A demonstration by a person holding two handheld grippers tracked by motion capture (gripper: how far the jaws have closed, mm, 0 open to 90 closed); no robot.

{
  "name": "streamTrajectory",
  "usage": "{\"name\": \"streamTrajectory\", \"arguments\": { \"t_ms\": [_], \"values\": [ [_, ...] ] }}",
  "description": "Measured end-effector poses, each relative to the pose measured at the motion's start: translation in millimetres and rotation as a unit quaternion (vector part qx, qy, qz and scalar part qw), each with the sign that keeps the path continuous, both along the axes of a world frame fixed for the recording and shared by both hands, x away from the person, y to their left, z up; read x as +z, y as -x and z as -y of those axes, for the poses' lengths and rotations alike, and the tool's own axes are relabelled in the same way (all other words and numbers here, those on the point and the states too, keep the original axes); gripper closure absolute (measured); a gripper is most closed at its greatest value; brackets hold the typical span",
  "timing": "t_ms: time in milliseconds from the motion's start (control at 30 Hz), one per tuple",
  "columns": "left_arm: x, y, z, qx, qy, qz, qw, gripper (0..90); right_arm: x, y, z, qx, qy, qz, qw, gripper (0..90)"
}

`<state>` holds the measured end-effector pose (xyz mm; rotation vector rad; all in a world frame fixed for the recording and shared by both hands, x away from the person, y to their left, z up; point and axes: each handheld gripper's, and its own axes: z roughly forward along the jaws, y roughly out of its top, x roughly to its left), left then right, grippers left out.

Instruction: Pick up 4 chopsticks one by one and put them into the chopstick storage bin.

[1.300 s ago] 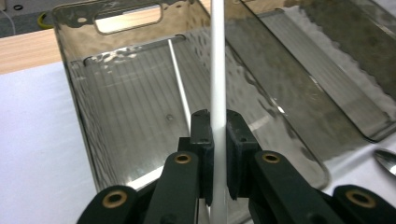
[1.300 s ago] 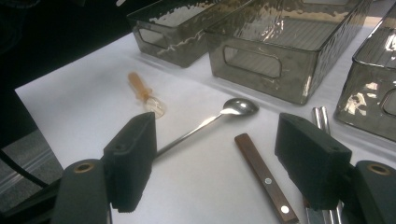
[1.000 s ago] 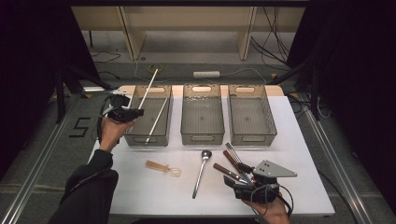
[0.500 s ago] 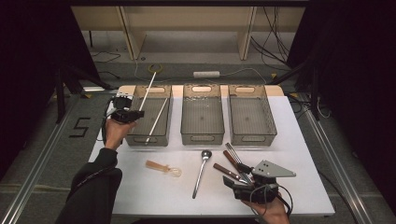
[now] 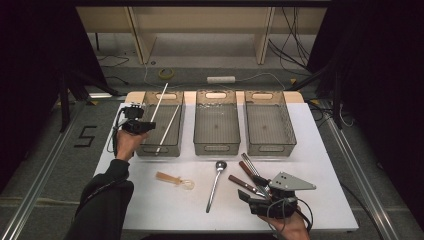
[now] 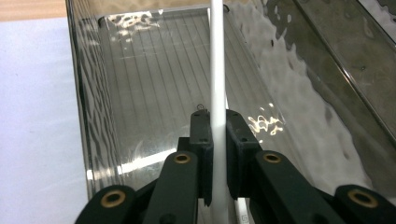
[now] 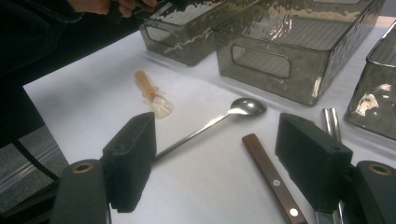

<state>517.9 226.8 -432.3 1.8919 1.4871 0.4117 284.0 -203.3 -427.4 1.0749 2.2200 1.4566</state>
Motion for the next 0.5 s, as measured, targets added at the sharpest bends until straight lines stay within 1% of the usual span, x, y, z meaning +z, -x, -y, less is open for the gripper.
{"name": "streamTrajectory", "arguments": {
  "t_ms": [67,100,133,200,233,267,300,333,367,433,467,500],
  "values": [
    [0.3,-0.1,0.6,0.001,-0.004,0.001,1.0000,81.4,-0.3,0.1,0.2,0.000,0.002,-0.001,1.0000,30.2],
    [0.8,0.0,0.5,0.006,-0.001,0.001,1.0000,79.2,-0.2,0.2,0.5,0.000,0.001,-0.001,1.0000,30.2],
    [1.5,0.5,0.4,0.006,-0.001,-0.001,1.0000,75.0,-0.1,-0.2,0.8,-0.001,-0.003,-0.002,1.0000,30.2],
    [4.0,2.9,1.2,0.004,-0.005,0.000,1.0000,71.8,-0.3,-0.1,1.0,-0.001,-0.001,-0.003,1.0000,30.2],
    [5.7,4.7,1.9,0.004,-0.004,0.001,1.0000,71.8,-0.3,-0.1,1.0,-0.001,-0.001,-0.003,1.0000,30.2],
    [9.5,9.0,2.3,0.000,-0.003,0.000,1.0000,64.2,0.2,0.1,1.0,-0.002,-0.003,-0.002,1.0000,30.1],
    [9.5,9.0,2.3,0.000,-0.003,0.000,1.0000,61.9,0.2,0.1,1.0,-0.002,-0.003,-0.002,1.0000,30.1],
    [11.5,12.2,2.6,-0.004,-0.003,0.001,1.0000,59.5,0.1,0.3,0.8,-0.003,-0.002,-0.003,1.0000,30.2],
    [13.7,15.9,3.2,-0.007,-0.001,0.002,1.0000,59.5,0.1,0.3,0.8,-0.003,-0.002,-0.003,1.0000,30.2],
    [17.4,24.9,6.1,-0.015,0.005,0.001,0.9999,52.6,0.3,0.4,1.1,-0.003,-0.002,-0.002,1.0000,30.2],
    [20.3,35.7,9.1,-0.028,0.003,0.007,0.9996,46.7,0.6,0.0,1.6,-0.004,-0.003,-0.002,1.0000,30.2],
    [21.6,41.5,10.7,-0.037,0.003,0.011,0.9993,44.1,0.5,0.0,1.8,-0.005,-0.002,-0.002,1.0000,30.2]
  ]
}}
